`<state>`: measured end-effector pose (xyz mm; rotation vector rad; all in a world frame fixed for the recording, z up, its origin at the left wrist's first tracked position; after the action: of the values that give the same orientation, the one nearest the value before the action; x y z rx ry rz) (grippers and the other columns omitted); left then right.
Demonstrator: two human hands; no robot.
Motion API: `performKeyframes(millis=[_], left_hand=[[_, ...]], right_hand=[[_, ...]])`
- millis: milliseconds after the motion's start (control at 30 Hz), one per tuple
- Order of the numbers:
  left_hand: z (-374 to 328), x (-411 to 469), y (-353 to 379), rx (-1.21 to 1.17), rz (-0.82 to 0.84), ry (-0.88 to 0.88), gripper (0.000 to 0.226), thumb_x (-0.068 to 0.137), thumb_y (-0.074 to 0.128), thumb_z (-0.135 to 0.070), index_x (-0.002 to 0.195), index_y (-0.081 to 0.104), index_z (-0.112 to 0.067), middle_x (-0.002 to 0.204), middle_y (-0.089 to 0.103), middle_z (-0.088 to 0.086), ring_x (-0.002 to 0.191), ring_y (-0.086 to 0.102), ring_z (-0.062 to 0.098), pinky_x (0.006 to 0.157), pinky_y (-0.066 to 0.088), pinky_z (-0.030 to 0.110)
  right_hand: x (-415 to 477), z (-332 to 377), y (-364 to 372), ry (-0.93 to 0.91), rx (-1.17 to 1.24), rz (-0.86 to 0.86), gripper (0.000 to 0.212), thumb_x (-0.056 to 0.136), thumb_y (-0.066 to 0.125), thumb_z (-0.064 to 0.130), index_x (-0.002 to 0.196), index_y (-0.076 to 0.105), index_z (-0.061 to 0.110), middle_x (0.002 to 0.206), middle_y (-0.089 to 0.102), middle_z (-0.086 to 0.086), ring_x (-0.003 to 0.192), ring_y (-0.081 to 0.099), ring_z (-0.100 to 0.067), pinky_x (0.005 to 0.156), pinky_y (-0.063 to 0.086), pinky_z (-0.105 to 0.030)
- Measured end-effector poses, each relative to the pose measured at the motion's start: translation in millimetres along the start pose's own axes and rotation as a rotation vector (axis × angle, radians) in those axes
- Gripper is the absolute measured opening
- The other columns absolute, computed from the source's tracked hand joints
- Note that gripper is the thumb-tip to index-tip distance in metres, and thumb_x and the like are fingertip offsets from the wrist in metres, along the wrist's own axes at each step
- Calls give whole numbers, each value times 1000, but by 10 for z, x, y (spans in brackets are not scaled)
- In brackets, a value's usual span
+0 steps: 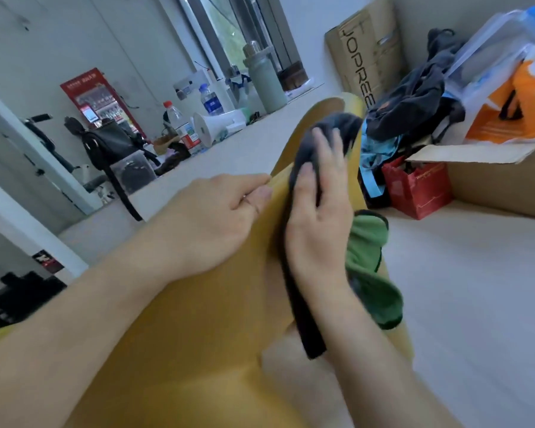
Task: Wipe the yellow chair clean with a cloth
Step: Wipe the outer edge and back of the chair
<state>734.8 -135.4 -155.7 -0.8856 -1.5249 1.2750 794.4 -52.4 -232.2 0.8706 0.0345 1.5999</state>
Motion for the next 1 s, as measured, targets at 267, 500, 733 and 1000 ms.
performKeyframes(millis=[267, 500, 733, 1000], left_hand=[[-117, 209, 22, -155, 32, -30, 30, 100, 37, -23, 108, 65, -18, 108, 67, 5, 100, 60, 19, 94, 45, 38], [-288, 545, 45, -200, 19, -68, 27, 89, 43, -4, 90, 69, -8, 90, 69, 11, 88, 62, 24, 79, 50, 32], [-292, 355, 45, 122, 48, 18, 34, 100, 35, -23, 130, 52, -24, 131, 56, 3, 119, 48, 21, 82, 33, 24], [-133, 174, 24, -245, 171, -20, 30, 85, 48, -23, 109, 66, -25, 104, 70, -6, 102, 63, 11, 94, 49, 40]], right_hand=[[698, -173, -92, 6, 18, 8, 41, 89, 46, 19, 125, 61, 7, 129, 61, -7, 127, 51, -20, 110, 37, -41], [191, -33, -62, 29, 119, -35, 45, 96, 42, 14, 140, 47, 6, 150, 40, -6, 141, 33, -13, 114, 21, -16], [851, -581, -280, 170, 142, -54, 42, 97, 39, 11, 138, 48, 12, 144, 48, -5, 129, 43, -7, 112, 29, -17], [-279, 332, 56, -205, 20, 122, 35, 90, 51, 6, 120, 66, 15, 131, 59, -1, 138, 40, -25, 117, 24, -40]])
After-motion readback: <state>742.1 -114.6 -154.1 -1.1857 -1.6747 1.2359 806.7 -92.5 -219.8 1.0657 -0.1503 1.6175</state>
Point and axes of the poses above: each hand's wrist, its own x-axis towards the middle knuckle, its own y-axis out of the palm, z = x × y, the point moved 10 cm from there along x, towards the middle knuckle
